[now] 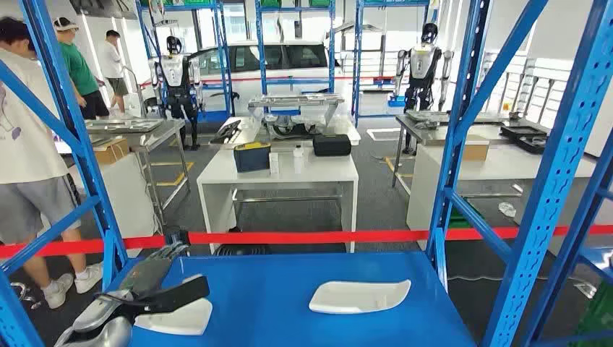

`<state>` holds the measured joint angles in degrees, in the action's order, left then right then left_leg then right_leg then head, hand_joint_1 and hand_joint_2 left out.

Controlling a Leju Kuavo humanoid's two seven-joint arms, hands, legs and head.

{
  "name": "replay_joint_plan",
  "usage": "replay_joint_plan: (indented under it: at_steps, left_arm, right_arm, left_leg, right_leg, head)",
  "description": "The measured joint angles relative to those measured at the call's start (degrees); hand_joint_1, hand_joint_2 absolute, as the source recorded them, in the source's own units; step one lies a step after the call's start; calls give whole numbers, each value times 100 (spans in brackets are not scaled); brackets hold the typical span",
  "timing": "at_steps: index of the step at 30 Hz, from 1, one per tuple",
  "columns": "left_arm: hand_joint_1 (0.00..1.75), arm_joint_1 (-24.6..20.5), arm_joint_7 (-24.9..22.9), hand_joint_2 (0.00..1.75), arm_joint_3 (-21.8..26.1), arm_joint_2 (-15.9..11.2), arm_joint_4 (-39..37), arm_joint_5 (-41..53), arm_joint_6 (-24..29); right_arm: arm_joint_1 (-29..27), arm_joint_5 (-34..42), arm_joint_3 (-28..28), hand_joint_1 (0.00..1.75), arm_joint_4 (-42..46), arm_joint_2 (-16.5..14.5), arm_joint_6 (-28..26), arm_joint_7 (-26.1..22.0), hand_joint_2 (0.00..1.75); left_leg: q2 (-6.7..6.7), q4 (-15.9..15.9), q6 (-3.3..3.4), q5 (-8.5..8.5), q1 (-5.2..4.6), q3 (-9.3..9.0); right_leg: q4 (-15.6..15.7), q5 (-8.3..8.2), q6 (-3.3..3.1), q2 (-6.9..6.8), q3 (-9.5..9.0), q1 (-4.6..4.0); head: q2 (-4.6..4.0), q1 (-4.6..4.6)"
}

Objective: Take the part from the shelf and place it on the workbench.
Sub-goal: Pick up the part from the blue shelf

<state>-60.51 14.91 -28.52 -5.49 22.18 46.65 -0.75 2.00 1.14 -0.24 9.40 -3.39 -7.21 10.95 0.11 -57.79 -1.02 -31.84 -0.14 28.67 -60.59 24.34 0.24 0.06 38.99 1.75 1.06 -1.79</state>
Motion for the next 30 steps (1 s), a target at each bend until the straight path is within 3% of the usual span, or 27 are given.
replay_joint_plan:
  at_steps: [2, 4, 6, 7, 9, 10, 11, 13, 15, 17, 21, 22, 25, 30]
  left_arm:
    - [0, 11, 2, 0, 0, -1, 5, -7, 9]
    - [0, 29, 3, 0, 1, -22, 32, -22, 23]
    - [0, 36, 4, 0, 2, -51, 56, -35, 32]
    - [0, 46, 12, 0, 2, -62, 56, -40, 36]
    - [0, 95, 60, 87, 3, -87, 45, -75, 15]
    - [0, 122, 106, 131, 7, -101, 42, -115, -16]
    - [0, 139, 161, 175, 15, -113, 40, -166, -62]
    - [0, 146, 289, 175, 46, -139, 43, -288, -209]
    - [0, 139, 404, 175, 93, -171, 43, -395, -370]
    - [0, 140, 461, 175, 131, -191, 43, -454, -461]
    - [0, 151, 533, 175, 183, -202, 45, -533, -588]
    - [0, 151, 609, 175, 208, -205, 43, -621, -734]
    - [0, 165, 1082, 175, 341, -245, 42, -1088, -1580]
    - [0, 291, 2068, 175, 590, -424, 81, -1868, -2975]
  right_arm:
    - [-1, -5, 0, 0, 0, 1, -2, 0, 0]
    - [2, -10, -1, 0, 3, 4, -4, 0, 0]
    - [7, -10, -2, 0, 7, 7, -4, 0, 0]
    - [8, -11, -2, 0, 6, 8, -4, 0, 0]
    - [7, -10, -2, 0, 5, 9, -4, 5, 0]
    - [5, -9, -2, 0, 5, 9, -4, 7, 0]
    - [3, -9, -2, 0, 5, 9, -4, 7, 0]
    - [3, -8, -2, 0, 4, 8, -4, 2, 0]
    - [9, -4, -2, 0, 4, 5, -4, -1, 0]
    - [6, 2, -2, 0, 4, 3, -3, 0, 0]
    - [7, 7, -2, 0, 4, 10, -3, -1, 0]
    - [9, 7, -2, 0, 4, 11, -2, -1, 0]
    - [12, 13, -2, 0, 4, 14, -2, -2, 0]
    - [6, 99, -36, 0, 4, 18, -2, 11, 0]
  left_leg:
    - [-1, 26, -23, -21, 2, -30]
    - [-2, -11, -73, -90, 18, -76]
    - [-3, -479, -120, -262, 33, 134]
    - [-4, -904, -136, -383, 35, 391]
    - [-6, -1668, -141, -505, 34, 972]
    - [-7, -1793, -127, -404, 33, 1164]
    - [-8, -1680, -107, -177, 31, 1237]
    - [-10, -930, -59, 466, 22, 1108]
    - [-17, -287, -25, 823, -13, 896]
    - [-32, -125, -11, 831, -33, 823]
    - [-63, -53, -32, 838, -9, 809]
    - [-71, -52, -17, 829, -11, 809]
    - [-93, -52, 21, 809, -13, 804]
    - [-91, -54, 42, 801, -21, 794]
  right_leg:
    - [-18, 38, -49, 1, -13, -12]
    - [-29, 112, -139, 9, -79, -18]
    - [-13, 186, -204, 15, -201, -16]
    - [-7, 228, -225, 16, -266, -21]
    - [1, 312, -242, 24, -383, -31]
    - [1, 357, -245, 31, -439, -34]
    - [1, 402, -245, 40, -498, -36]
    - [7, 497, -231, 54, -618, -35]
    - [15, 571, -178, 77, -684, -43]
    - [35, 603, -122, 89, -703, -58]
    - [144, 568, -241, 64, -754, -85]
    - [170, 571, -239, 54, -772, -85]
    - [225, 577, -210, 32, -817, -85]
    - [265, 572, -92, 32, -843, -73]
  head:
    - [2, -6]
    - [6, -15]
    - [9, -20]
    - [9, -23]
    - [10, -25]
    - [10, -25]
    - [10, -25]
    - [10, -26]
    - [9, -25]
    - [9, -22]
    - [10, -6]
    - [10, -5]
    - [10, -1]
    - [10, -1]
